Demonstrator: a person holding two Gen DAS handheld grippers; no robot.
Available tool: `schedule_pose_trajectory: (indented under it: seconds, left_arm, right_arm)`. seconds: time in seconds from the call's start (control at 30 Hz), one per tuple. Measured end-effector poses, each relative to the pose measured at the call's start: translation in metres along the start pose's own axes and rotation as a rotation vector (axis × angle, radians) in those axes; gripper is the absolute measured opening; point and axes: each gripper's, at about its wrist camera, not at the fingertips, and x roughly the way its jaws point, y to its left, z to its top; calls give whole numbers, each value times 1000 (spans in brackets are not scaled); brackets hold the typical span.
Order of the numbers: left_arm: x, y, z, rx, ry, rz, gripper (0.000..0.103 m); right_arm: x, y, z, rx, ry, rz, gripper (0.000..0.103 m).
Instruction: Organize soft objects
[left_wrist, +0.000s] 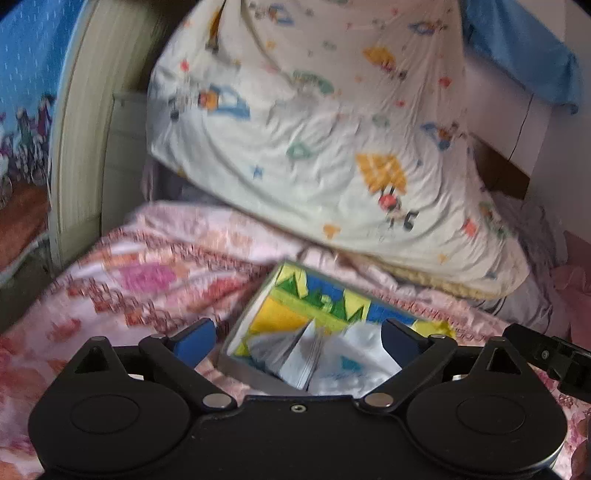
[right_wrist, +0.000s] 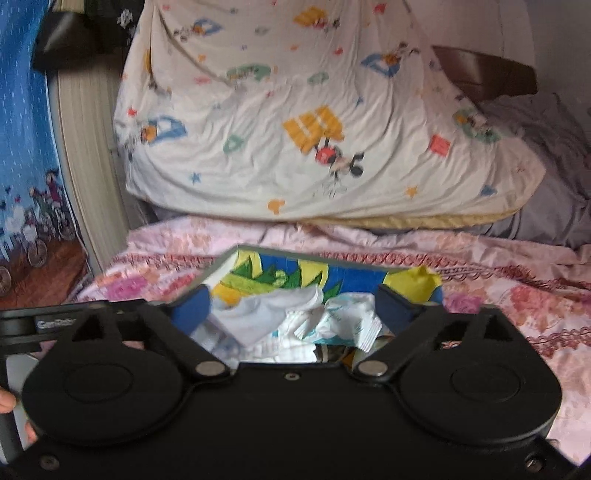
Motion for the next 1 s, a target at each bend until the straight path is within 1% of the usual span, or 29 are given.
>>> schedule_pose_trajectory:
  seconds: [0.13, 0.27, 0.5, 0.6, 0.73, 1.0]
  left_arm:
    - [-36, -15, 8, 34, -56, -1, 102]
    - [-71, -33, 11, 72, -112, -9, 102]
    - [-130, -55, 9, 101, -195, -17, 102]
    - [-156, -63, 6, 114, -230, -19, 102]
    - [-186, -73, -1, 126, -267, -12, 102]
    - [-230, -80, -22, 124, -295, 18, 102]
  right_arm:
    - [-32, -5, 13, 7, -41, 5, 102]
    - [-66, -11, 27, 18, -76, 12, 102]
    - [-124, -19, 40, 23, -140, 19, 102]
    - [-153, -24, 42, 26, -162, 12, 102]
    - [-191, -29, 41, 3, -165, 7, 102]
    - [-250, -33, 32, -9, -171, -7, 102]
